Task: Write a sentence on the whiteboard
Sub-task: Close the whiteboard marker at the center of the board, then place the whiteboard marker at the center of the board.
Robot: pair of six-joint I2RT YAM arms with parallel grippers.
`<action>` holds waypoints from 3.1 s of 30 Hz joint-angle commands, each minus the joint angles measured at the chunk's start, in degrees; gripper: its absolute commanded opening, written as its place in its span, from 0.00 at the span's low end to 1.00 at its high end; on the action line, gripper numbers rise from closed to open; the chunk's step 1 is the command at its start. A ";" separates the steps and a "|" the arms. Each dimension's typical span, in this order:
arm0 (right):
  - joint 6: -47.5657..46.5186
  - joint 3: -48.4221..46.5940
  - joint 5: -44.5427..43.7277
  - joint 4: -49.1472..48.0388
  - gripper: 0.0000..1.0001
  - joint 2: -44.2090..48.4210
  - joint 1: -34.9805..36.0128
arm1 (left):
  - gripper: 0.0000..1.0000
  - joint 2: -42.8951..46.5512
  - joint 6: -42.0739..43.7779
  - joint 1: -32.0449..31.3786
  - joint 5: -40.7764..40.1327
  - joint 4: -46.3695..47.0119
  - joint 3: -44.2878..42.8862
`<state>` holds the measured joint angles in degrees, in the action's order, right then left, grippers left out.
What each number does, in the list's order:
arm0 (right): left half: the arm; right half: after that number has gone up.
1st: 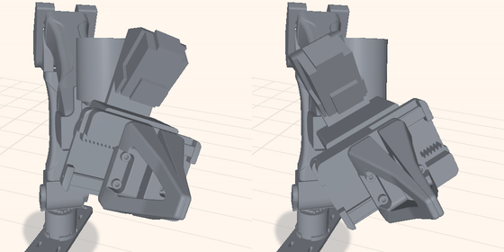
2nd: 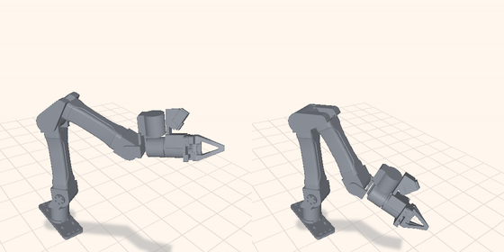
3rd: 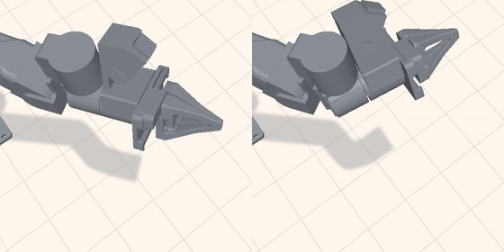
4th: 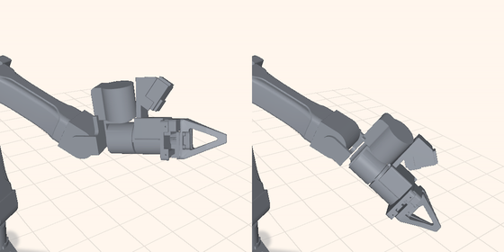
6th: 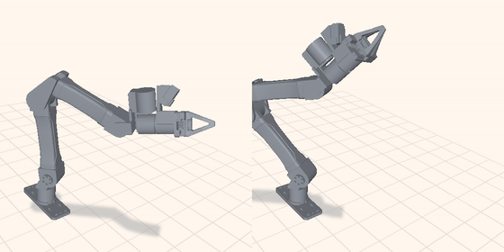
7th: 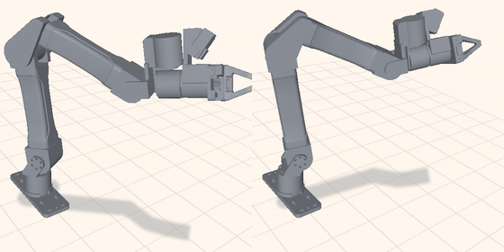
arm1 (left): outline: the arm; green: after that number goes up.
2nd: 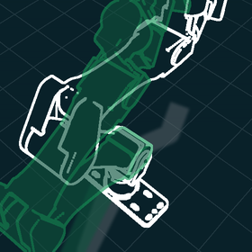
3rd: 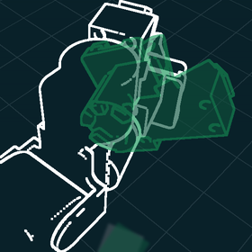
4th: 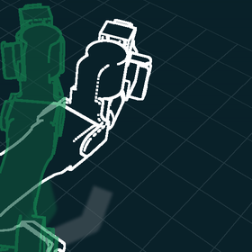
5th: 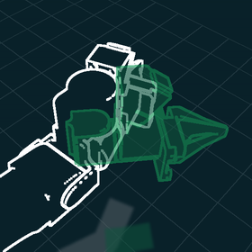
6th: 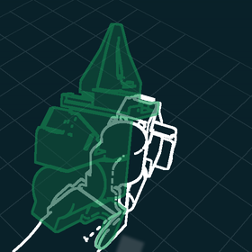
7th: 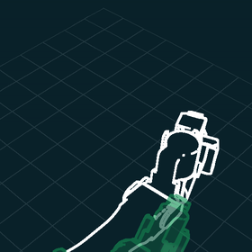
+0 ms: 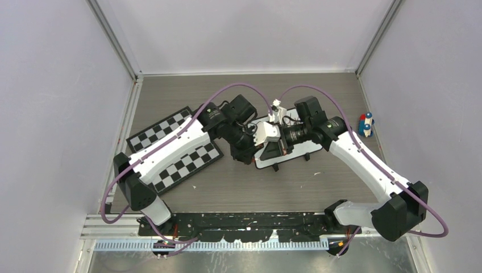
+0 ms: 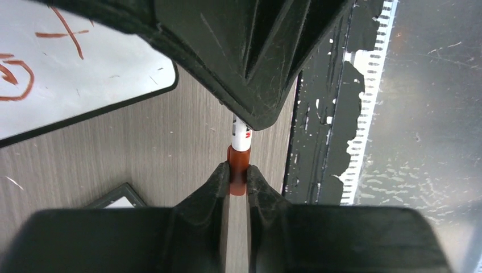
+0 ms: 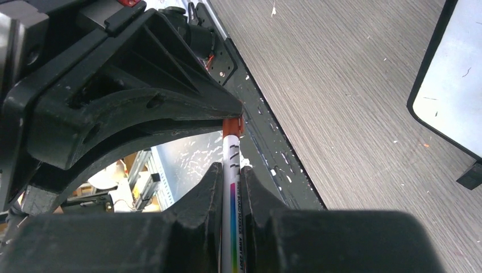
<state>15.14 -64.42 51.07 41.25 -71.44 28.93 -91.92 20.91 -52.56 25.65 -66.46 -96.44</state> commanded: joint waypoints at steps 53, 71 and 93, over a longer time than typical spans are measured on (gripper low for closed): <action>-8.03 -7.34 -2.95 2.51 0.09 4.41 0.47 | 0.00 8.85 -18.79 12.90 34.95 27.87 14.87; -3.81 -8.76 5.98 0.82 0.78 7.13 -25.40 | 0.03 11.14 13.59 22.38 14.06 4.96 23.53; -16.70 3.85 5.83 6.74 0.79 9.19 -35.87 | 0.20 7.20 16.70 21.10 -6.42 27.35 49.51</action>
<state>0.86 -60.38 56.95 48.47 -63.48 -6.61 -83.99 37.12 -30.28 22.44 -44.47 -47.94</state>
